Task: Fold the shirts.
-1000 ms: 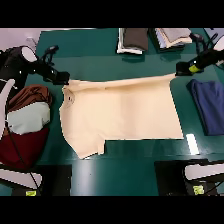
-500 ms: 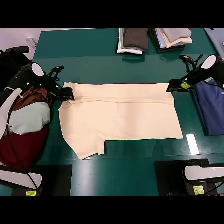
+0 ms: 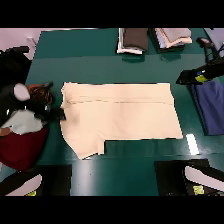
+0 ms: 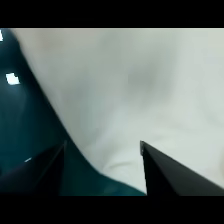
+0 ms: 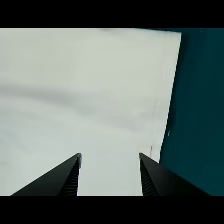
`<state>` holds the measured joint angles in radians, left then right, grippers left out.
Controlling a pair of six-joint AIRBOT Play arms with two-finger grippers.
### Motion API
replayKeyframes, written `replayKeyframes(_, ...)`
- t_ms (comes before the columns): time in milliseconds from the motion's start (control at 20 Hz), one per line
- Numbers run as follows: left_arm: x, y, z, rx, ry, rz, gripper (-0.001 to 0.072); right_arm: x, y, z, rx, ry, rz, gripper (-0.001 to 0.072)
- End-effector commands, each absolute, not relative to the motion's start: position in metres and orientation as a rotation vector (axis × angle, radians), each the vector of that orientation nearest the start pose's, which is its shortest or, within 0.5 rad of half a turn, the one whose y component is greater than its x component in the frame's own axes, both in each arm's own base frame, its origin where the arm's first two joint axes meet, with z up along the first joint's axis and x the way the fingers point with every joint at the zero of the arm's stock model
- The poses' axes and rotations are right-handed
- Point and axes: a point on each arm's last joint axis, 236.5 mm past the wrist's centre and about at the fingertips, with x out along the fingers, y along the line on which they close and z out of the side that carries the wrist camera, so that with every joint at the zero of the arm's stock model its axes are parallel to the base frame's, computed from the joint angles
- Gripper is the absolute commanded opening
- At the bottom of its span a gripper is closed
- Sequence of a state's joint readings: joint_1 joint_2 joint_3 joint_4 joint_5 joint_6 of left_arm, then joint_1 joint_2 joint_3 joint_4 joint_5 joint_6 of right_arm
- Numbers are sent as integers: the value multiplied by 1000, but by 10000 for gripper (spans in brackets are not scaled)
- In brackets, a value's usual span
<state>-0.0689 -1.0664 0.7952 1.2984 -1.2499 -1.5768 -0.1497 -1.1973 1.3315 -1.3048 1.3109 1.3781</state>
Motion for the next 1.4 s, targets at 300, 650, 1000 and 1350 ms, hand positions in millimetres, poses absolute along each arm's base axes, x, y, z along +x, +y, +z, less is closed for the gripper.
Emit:
replayKeyframes(300, 167, -123, -81, -582, 1490, -210, 548, 379, 6, 130, 111, 1048, 167, 430)
replayKeyframes(650, 189, -149, -73, -748, 1366, -283, 417, 377, 19, 131, 152, 1051, 207, 430)
replayKeyframes(1000, 201, -151, -44, -600, 1318, -403, 21, 330, 1, 94, 232, 1220, 174, 430)
replayKeyframes(1350, 211, -138, -23, -456, 1300, -421, 21, 169, -61, -55, 549, 1583, -165, 577)
